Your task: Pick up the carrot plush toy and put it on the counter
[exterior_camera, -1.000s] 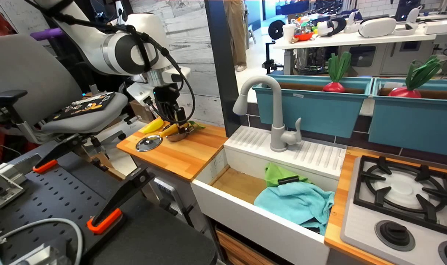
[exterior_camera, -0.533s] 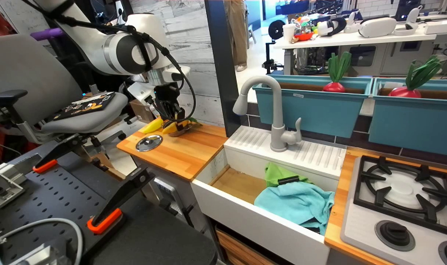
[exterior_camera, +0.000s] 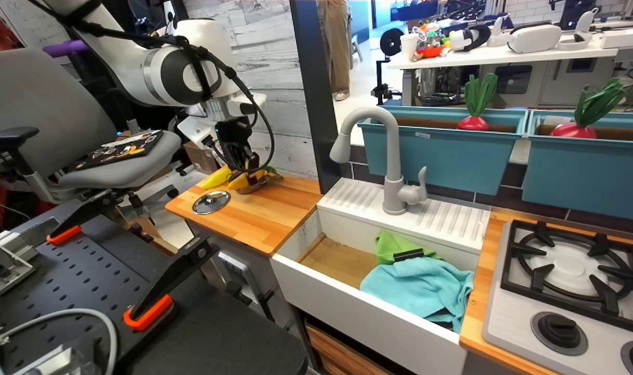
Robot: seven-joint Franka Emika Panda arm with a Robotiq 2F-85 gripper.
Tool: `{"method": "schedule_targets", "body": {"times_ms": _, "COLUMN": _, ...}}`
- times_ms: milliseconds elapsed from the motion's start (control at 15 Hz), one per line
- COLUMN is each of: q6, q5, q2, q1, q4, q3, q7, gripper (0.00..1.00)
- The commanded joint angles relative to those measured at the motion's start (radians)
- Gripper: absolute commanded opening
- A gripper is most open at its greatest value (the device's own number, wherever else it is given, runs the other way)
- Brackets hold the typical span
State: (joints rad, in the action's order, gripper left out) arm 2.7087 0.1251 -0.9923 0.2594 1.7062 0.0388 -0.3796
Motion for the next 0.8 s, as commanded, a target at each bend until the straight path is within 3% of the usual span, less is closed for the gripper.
{"method": "schedule_targets", "body": {"times_ms": 0, "q6": 0.067, "q5": -0.001, "q2": 0.095, "q1": 0.015, "q4": 0.131, "q3": 0.007, "q7": -0.012, "gripper": 0.00}}
{"method": "schedule_targets", "body": {"times_ms": 400, "q6": 0.137, "q5": 0.017, "q2": 0.194, "q1": -0.030, "q4": 0.272, "q3": -0.019, "q7": 0.024, "gripper": 0.00}}
{"method": "schedule_targets", "body": {"times_ms": 733, "q6": 0.109, "q5": 0.024, "q2": 0.188, "q1": -0.089, "q4": 0.277, "q3": -0.046, "q7": 0.050, "gripper": 0.00}}
